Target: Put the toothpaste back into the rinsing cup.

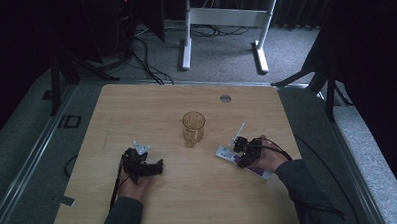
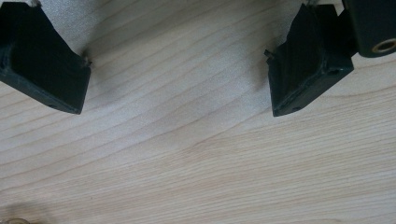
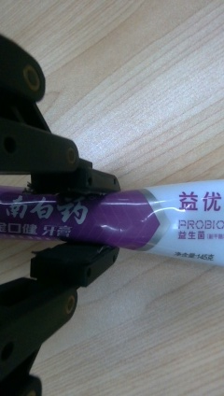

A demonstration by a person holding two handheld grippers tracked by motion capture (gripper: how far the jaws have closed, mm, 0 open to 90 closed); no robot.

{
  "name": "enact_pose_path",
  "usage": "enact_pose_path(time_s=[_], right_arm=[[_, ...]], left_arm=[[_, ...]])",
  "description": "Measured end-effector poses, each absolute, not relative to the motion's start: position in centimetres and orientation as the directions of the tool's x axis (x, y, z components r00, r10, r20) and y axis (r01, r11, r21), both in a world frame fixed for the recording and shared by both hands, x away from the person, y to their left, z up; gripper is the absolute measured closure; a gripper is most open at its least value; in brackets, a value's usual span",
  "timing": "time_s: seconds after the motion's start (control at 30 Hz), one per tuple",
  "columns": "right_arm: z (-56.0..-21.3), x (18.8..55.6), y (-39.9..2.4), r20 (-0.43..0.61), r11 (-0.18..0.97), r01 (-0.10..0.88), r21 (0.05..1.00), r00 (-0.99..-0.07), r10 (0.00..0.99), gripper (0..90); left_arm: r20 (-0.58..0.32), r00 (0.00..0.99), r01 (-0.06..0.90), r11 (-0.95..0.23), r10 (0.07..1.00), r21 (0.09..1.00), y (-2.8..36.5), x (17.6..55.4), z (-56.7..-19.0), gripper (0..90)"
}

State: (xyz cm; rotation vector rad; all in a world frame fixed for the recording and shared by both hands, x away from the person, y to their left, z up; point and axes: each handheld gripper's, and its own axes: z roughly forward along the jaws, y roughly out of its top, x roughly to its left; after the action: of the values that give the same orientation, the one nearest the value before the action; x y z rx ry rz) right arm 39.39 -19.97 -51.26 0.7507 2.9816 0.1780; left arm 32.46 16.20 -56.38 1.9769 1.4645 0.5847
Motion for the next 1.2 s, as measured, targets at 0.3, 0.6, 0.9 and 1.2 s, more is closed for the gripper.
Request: enact_pose_path(time_s=[0.3, 0.6, 0.9, 1.2], right_arm=[[-50.9, 39.1, -20.4, -0.050, 0.871, 0.471, 0.142, -0.875, 0.481, 73.3], [-49.5, 39.5, -21.6, -0.067, 0.834, 0.515, 0.196, -0.842, 0.535, 74.0], [-48.6, 39.9, -22.4, -0.064, 0.796, 0.548, 0.256, -0.812, 0.580, 74.3], [-48.4, 40.5, -22.6, -0.048, 0.770, 0.564, 0.299, -0.797, 0.603, 74.4]], left_arm=[[-0.005, 0.293, 0.690, -0.207, 0.956, 0.694, 16.2, 32.5, -56.4, 5.7], [-0.004, 0.293, 0.691, -0.209, 0.956, 0.692, 16.2, 32.5, -56.4, 5.7], [-0.005, 0.292, 0.690, -0.207, 0.956, 0.694, 16.2, 32.5, -56.4, 5.8], [-0.004, 0.293, 0.690, -0.209, 0.956, 0.693, 16.2, 32.5, -56.4, 5.8]])
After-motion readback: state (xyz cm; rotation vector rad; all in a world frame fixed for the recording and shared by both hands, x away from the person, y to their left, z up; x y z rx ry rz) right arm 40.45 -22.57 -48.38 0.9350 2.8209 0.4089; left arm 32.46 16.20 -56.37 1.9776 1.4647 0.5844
